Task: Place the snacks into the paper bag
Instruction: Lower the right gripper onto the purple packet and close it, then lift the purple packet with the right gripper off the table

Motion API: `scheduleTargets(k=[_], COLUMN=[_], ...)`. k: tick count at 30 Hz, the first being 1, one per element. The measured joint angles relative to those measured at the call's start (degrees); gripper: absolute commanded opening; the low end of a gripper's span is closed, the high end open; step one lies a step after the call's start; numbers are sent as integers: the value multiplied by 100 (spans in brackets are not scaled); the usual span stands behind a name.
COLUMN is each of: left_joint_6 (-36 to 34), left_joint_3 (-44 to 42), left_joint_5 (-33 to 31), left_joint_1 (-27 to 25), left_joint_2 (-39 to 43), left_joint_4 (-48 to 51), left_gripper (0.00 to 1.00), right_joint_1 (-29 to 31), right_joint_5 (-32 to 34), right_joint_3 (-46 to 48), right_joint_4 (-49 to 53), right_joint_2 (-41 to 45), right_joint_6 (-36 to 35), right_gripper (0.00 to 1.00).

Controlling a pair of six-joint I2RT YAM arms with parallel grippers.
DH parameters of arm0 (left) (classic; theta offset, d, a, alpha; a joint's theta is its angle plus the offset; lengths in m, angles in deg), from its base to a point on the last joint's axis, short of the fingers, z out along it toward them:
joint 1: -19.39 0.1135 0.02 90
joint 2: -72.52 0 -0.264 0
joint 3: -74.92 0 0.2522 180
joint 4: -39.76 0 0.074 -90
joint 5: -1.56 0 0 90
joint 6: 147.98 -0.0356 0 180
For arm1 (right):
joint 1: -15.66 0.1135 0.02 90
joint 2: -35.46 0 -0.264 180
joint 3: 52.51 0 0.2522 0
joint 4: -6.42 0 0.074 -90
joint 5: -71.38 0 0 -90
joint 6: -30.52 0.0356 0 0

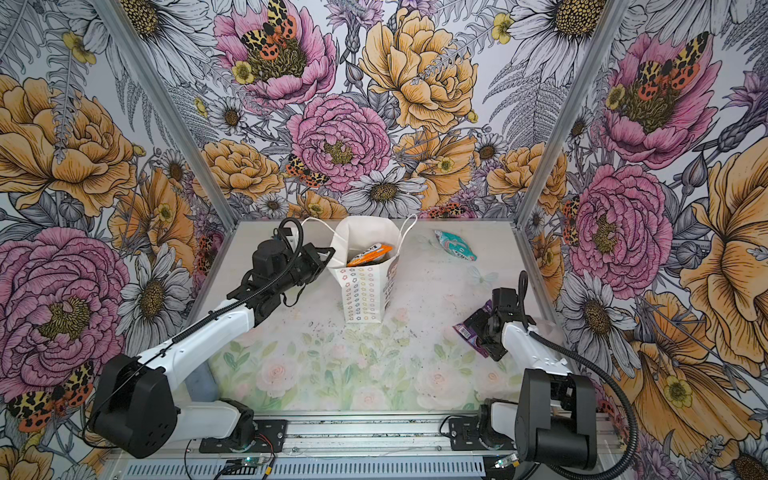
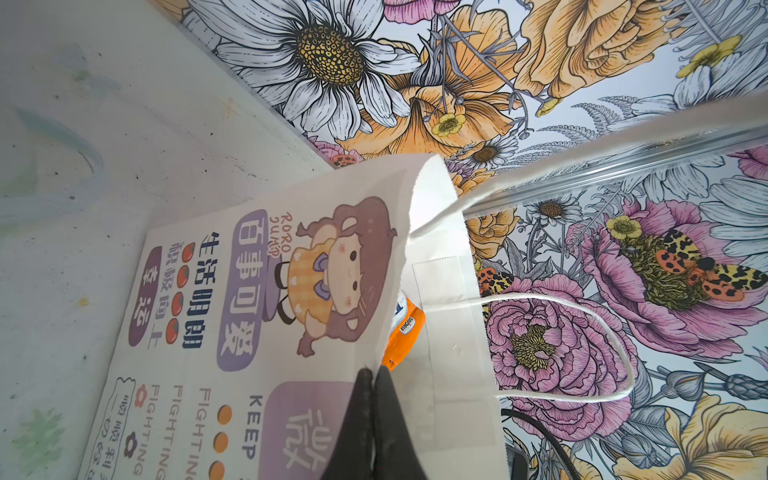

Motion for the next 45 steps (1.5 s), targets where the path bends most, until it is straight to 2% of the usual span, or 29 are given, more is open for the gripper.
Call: scheduleTargets(k=[5,15,45], left_joint_6=[0,0,0], left_joint_3=[0,0,-11], left_joint_5=[2,42,44], left_joint_1=[37,85,122], left_joint_2=[0,0,0], left_joint_4=[2,7,7], left_gripper=[0,0,0], right_joint_1=[98,173,173], right_joint_5=[50,245,186], right_joint_3=[-162,-251,-264], right_joint_4=[-26,-52,-170], right_joint_2=[-229,-487,-223], right_joint_6=[-7,-46,-411], right_gripper=[90,75,13])
